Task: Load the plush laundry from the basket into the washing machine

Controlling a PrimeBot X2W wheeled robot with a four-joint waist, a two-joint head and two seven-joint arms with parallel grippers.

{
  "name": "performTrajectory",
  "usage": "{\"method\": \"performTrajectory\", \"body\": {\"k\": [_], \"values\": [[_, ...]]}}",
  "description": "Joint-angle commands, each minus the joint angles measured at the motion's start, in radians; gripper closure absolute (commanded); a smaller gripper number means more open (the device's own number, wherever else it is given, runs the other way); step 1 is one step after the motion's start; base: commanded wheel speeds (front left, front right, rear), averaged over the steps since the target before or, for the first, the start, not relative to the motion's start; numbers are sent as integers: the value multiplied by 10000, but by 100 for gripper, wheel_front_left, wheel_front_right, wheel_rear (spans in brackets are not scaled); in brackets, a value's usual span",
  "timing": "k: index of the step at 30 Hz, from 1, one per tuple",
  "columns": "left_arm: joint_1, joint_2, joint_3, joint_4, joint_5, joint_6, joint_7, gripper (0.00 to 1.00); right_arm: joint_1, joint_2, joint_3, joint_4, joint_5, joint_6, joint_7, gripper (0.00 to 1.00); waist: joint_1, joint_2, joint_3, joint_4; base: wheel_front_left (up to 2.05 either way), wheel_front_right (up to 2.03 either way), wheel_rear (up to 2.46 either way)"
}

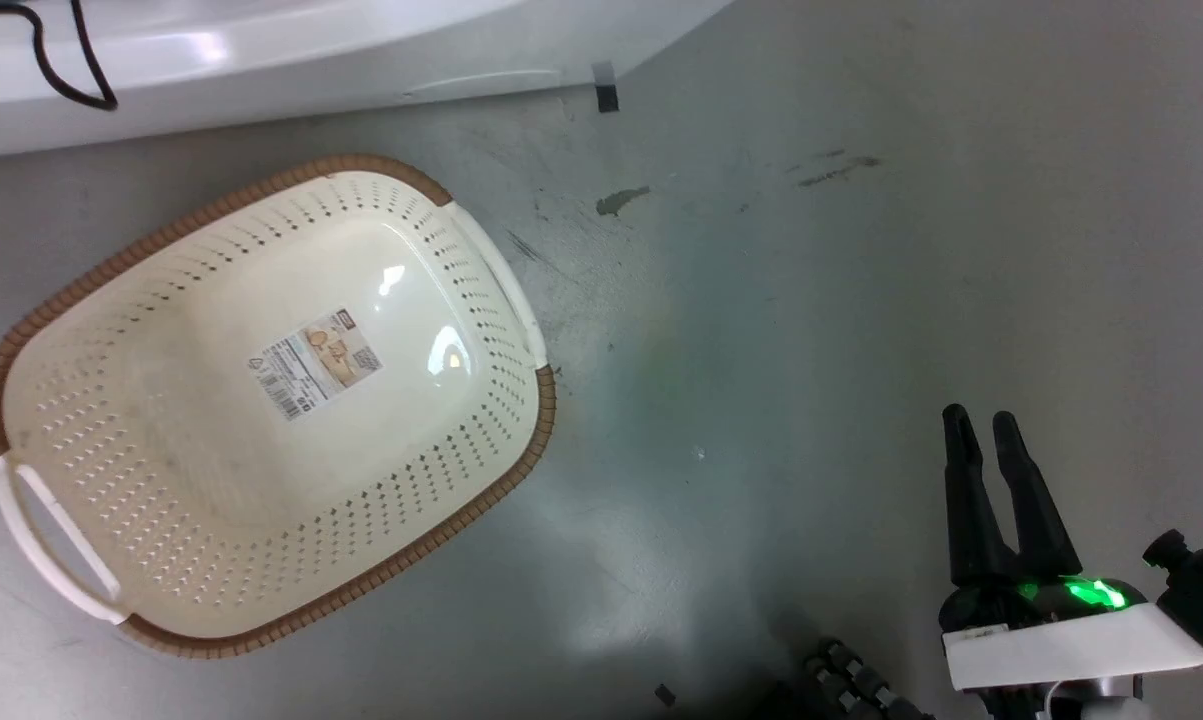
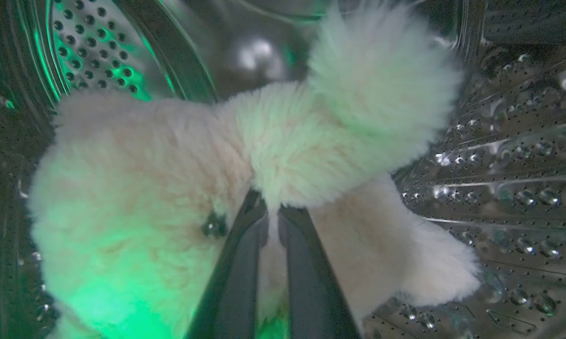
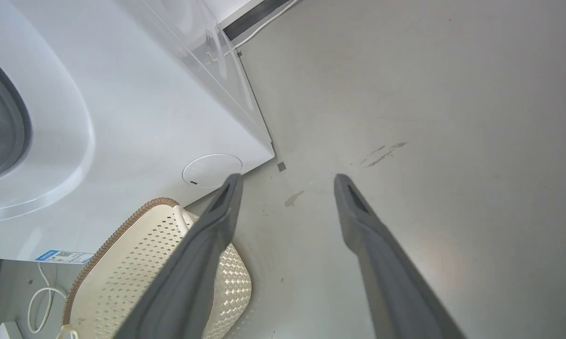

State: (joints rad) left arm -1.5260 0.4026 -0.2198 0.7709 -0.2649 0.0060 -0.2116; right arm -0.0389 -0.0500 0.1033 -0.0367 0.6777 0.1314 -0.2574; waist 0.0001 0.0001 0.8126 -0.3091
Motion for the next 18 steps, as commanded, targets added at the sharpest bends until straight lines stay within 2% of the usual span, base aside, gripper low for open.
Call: {"method": "performTrajectory", "body": {"k": [1,8,9,10,11,18], "values": [[-229,46,-51,-9,83,-26,-5,100,105,-2,25,-65,45,-7,-44,0,-1,-1,111,-86,0,0,0],[-608,73,-259,160,189,-6,87,100,94,-2,53,-165,99,-7,-44,0,-1,-1,349,-126,0,0,0],[-642,64,-280,188,218,59,68,86,85,-2,42,-170,97,-7,-44,0,-1,-1,369,-112,0,0,0],[-655,50,-303,254,236,113,85,51,73,-2,40,-168,96,-7,-44,0,-1,-1,381,-96,0,0,0],[-667,28,-316,305,235,146,76,0,55,-2,44,-163,95,-7,-44,0,-1,-1,386,-76,0,0,0],[-649,-230,-339,677,57,220,-39,0,-82,-2,-39,-105,15,-7,-44,0,-1,-1,262,155,0,0,0]]}}
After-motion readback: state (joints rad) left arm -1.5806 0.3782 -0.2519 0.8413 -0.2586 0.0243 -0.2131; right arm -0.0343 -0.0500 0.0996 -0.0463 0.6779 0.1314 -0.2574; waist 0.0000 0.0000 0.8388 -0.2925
